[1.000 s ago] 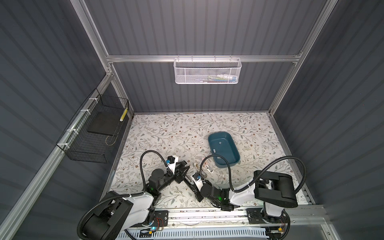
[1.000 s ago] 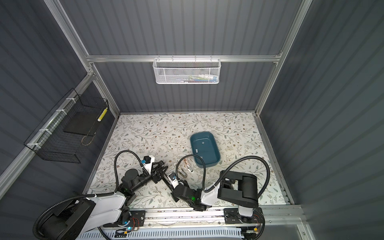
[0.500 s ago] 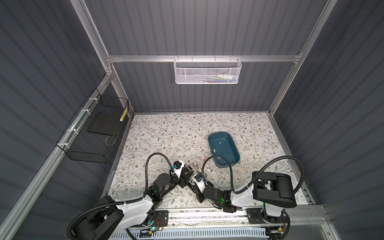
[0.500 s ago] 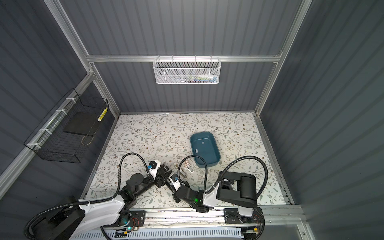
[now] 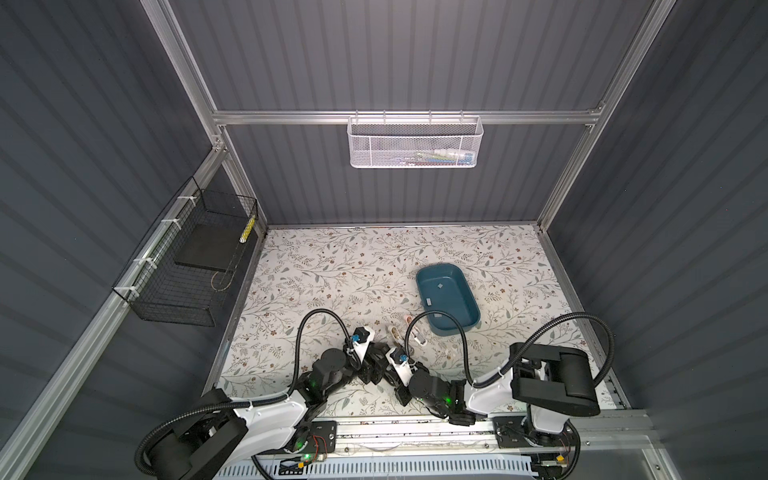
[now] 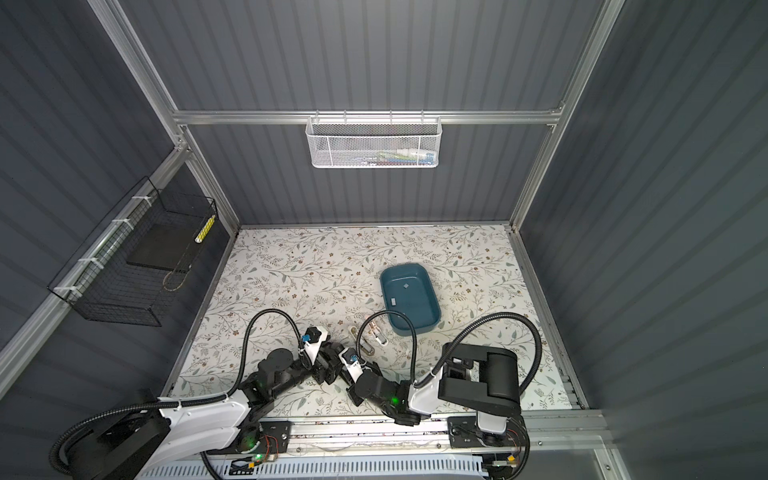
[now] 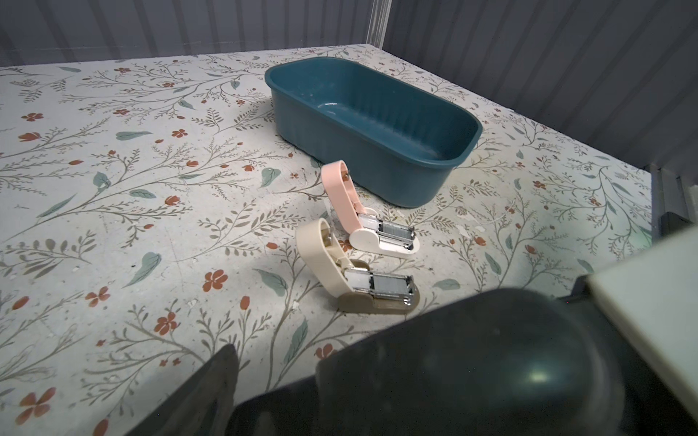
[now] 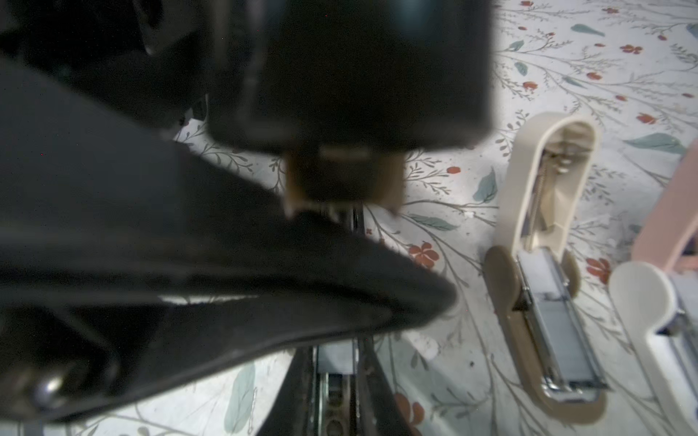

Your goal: Load the staples into the stapler

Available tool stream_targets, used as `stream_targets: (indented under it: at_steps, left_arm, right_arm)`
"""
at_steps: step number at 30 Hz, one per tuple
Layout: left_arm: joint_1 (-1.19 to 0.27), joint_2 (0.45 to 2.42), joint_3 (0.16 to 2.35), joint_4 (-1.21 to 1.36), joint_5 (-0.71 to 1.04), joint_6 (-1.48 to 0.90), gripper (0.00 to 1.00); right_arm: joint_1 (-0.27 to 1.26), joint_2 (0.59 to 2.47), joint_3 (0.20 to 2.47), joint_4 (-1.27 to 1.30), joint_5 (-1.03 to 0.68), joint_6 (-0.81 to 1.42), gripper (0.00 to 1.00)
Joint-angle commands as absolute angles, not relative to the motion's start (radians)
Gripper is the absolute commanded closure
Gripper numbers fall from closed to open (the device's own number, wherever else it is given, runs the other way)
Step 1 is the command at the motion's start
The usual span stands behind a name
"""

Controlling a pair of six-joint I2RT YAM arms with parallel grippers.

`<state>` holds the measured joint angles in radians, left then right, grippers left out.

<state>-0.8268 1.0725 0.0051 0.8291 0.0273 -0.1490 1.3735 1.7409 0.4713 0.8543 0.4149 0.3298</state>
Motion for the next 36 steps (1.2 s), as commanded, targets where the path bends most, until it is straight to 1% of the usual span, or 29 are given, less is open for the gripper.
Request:
stream_targets:
  at_steps: [1,6,9,11,15,18,20,23,27,28,29,30,31,35,36]
  left_arm:
    - [-0.843,1.1,0.008,0.82,0.086,-0.175,0.01]
    - [-0.857,1.132,0.008,0.868,0.155,-0.152,0.01]
    - [-0.859,1.113,0.003,0.876,0.17,-0.152,0.01]
    - [-0.858,1.053,0.006,0.833,0.154,-0.164,0.01]
    - [-0.859,0.864,0.061,0.594,0.123,-0.163,0.01]
    - [-0.859,0.776,0.077,0.515,0.138,-0.172,0.01]
    - [-0.858,0.749,0.088,0.473,0.113,-0.184,0.01]
    - [-0.859,0.761,0.096,0.458,0.073,-0.198,0.01]
    - [-0.858,0.772,0.117,0.399,-0.097,-0.262,0.01]
    - [-0.858,0.775,0.124,0.385,-0.133,-0.278,0.01]
    - [-0.858,0.777,0.132,0.372,-0.16,-0.288,0.0]
    - [-0.858,0.779,0.139,0.362,-0.181,-0.301,0.01]
    - [-0.858,0.78,0.145,0.351,-0.203,-0.312,0.01]
    - [-0.859,0.781,0.185,0.264,-0.308,-0.352,0.0]
    - [-0.858,0.782,0.199,0.238,-0.328,-0.359,0.01]
  right_arm:
    - [1.376,1.693,0.469,0.914,0.442,0.304,0.99]
    - [1.374,1.695,0.467,0.913,0.437,0.308,0.99]
    - [1.375,1.704,0.462,0.925,0.435,0.313,0.99]
    - [1.376,1.708,0.455,0.934,0.442,0.313,0.98]
    - [1.374,1.722,0.442,0.961,0.447,0.313,0.98]
    - [1.371,1.729,0.44,0.968,0.446,0.315,0.98]
    - [1.371,1.727,0.437,0.97,0.445,0.318,0.98]
    - [1.372,1.724,0.436,0.973,0.44,0.32,0.97]
    - [1.371,1.718,0.434,0.963,0.437,0.327,0.97]
    - [1.371,1.712,0.434,0.955,0.436,0.327,0.95]
    - [1.373,1.706,0.434,0.945,0.437,0.327,0.89]
    - [1.374,1.696,0.433,0.932,0.444,0.329,0.8]
    - [1.375,1.684,0.434,0.916,0.454,0.334,0.74]
    - [1.379,1.658,0.428,0.896,0.462,0.331,0.71]
    - [1.379,1.654,0.426,0.893,0.461,0.332,0.69]
